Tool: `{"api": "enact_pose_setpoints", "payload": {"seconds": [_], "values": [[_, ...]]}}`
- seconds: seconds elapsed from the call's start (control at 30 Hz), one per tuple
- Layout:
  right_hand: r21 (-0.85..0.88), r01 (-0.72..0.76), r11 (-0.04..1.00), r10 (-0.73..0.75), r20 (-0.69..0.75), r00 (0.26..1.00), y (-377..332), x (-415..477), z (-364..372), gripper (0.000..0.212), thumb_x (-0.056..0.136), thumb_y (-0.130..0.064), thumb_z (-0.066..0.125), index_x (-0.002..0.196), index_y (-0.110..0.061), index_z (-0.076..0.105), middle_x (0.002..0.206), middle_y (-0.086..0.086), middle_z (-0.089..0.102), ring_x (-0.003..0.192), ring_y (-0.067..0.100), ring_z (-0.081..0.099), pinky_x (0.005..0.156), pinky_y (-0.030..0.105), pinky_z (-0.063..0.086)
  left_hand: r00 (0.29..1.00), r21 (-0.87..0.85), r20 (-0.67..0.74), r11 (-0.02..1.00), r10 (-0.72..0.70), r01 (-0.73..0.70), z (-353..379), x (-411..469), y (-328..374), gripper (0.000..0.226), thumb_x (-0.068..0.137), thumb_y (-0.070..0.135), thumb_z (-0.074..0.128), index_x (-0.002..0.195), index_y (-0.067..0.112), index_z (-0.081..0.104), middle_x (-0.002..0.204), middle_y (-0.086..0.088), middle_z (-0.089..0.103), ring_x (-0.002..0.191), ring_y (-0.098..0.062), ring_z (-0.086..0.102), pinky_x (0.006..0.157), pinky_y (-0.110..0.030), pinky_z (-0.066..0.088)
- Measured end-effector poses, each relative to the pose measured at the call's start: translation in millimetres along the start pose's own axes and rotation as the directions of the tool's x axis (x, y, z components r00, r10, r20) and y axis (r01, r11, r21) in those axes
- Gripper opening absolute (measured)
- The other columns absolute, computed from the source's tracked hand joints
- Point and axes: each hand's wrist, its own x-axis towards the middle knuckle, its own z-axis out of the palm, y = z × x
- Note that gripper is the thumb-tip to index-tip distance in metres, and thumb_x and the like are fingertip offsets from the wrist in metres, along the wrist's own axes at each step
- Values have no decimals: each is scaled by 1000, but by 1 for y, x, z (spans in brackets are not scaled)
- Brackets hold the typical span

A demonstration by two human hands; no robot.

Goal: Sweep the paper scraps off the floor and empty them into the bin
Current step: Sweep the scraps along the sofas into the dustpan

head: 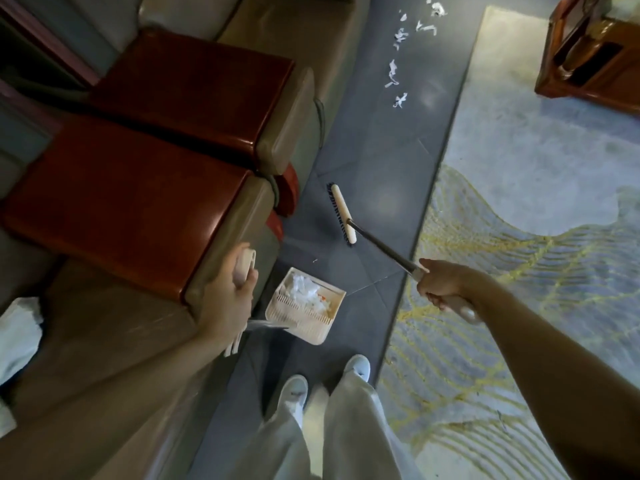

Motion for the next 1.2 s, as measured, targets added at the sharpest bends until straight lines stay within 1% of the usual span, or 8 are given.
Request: {"api": "enact_pose_setpoints", "payload": {"seconds": [0.1,0.2,0.33,0.47,0.77,0.93,1.03,1.2], "values": [[-107,-93,990,98,45,994,-5,6,48,36,87,7,46,123,9,49,53,12,46,43,19,42,41,24,34,999,-27,24,999,-31,32,-8,0,-18,38,96,18,55,130,33,50,108,-5,64,79,-21,65,71,-45,56],[-156,-172,973,185,75,980,-8,3,88,39,89,7,45,127,2,43,54,12,44,40,17,40,41,22,33,997,-34,75,999,-8,10,-12,1,-27,40,96,17,56,133,29,49,121,-5,61,102,-31,64,85,-54,53],[-260,-118,958,144,83,986,-19,-17,121,40,91,0,41,131,-2,41,58,6,48,30,10,45,30,16,33,996,-47,86,998,33,-29,-7,10,-23,40,96,17,55,134,26,48,122,-10,62,106,-35,62,90,-53,51],[-237,-97,967,140,167,976,-10,-49,127,30,81,1,42,110,-5,45,55,7,51,35,15,47,34,18,36,986,-24,159,998,53,-50,0,23,-14,41,97,23,51,136,31,45,114,-23,64,101,-44,62,83,-54,53],[225,-248,942,190,252,949,59,-116,120,43,87,-3,43,129,-6,47,44,3,38,29,13,33,37,17,32,918,9,358,982,173,-189,16,13,4,44,99,20,49,141,31,39,124,-24,59,110,-46,57,89,-55,51],[439,-132,889,130,35,991,114,-162,115,56,92,-15,59,140,-35,39,45,-1,42,32,10,40,36,18,36,840,-130,364,915,402,-381,44,-12,56,47,96,5,52,141,16,43,139,5,47,130,-33,46,108,-30,34],[555,-81,828,137,-59,989,159,-197,119,64,92,-17,61,146,-36,33,50,2,44,32,10,40,36,19,35,780,-136,385,867,493,-480,66,-39,92,49,95,15,55,141,24,43,139,-2,52,114,-39,58,97,-49,47],[724,36,689,165,-205,965,244,-265,138,57,95,-17,57,146,-32,35,44,-5,48,33,9,39,36,18,34,689,-223,387,787,613,-575,113,-123,158,53,94,14,57,143,30,42,133,-9,58,103,-44,61,87,-52,51]]}}
